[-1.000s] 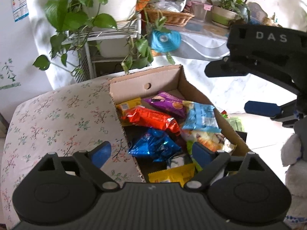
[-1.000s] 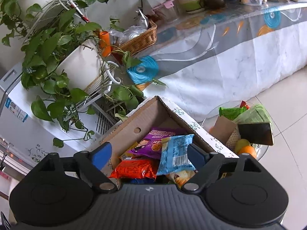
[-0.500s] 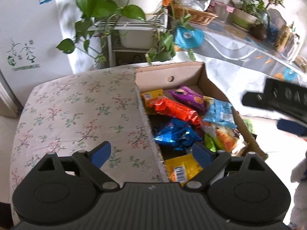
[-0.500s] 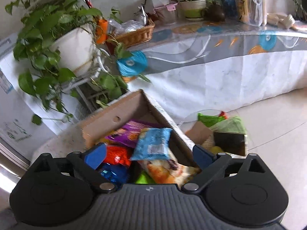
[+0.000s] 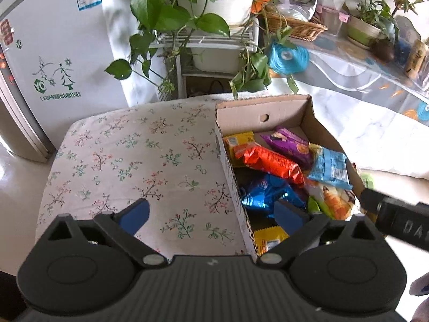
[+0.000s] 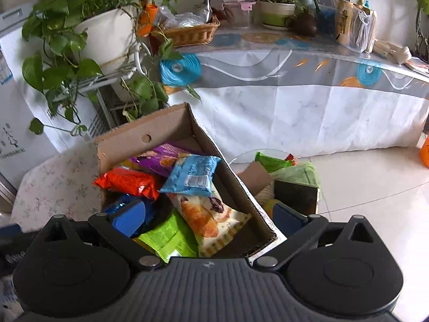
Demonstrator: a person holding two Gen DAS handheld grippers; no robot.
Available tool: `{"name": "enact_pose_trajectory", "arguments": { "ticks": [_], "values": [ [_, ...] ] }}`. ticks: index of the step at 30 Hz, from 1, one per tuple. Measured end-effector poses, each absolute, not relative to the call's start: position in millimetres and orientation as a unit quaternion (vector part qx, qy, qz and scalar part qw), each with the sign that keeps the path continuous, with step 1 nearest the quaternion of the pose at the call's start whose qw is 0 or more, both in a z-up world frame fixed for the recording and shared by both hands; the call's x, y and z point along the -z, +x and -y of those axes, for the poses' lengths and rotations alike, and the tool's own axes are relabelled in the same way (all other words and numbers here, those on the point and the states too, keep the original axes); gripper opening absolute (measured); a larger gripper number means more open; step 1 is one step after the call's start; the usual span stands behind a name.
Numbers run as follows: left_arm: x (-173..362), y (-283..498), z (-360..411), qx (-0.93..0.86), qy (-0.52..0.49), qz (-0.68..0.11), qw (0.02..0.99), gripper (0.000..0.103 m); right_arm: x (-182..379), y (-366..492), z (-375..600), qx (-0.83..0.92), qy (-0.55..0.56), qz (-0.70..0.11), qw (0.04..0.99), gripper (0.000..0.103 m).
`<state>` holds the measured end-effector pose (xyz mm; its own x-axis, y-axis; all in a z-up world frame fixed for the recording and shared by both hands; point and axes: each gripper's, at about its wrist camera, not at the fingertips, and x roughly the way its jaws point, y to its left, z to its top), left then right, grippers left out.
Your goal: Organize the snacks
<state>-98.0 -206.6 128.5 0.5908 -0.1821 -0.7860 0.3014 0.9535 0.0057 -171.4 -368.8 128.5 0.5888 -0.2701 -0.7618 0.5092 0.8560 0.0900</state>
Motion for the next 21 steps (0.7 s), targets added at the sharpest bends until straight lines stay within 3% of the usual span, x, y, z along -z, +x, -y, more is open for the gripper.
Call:
{"name": "enact_pose_trajectory", "arguments": {
  "ticks": [21],
  "values": [
    [-133.6,-89.0,232.0,0.126,0.126,-0.425,0.887,0.1,-125.2,-163.3,375.8,0.239,0.153,-0.406,0.869,0.103]
  ]
}}
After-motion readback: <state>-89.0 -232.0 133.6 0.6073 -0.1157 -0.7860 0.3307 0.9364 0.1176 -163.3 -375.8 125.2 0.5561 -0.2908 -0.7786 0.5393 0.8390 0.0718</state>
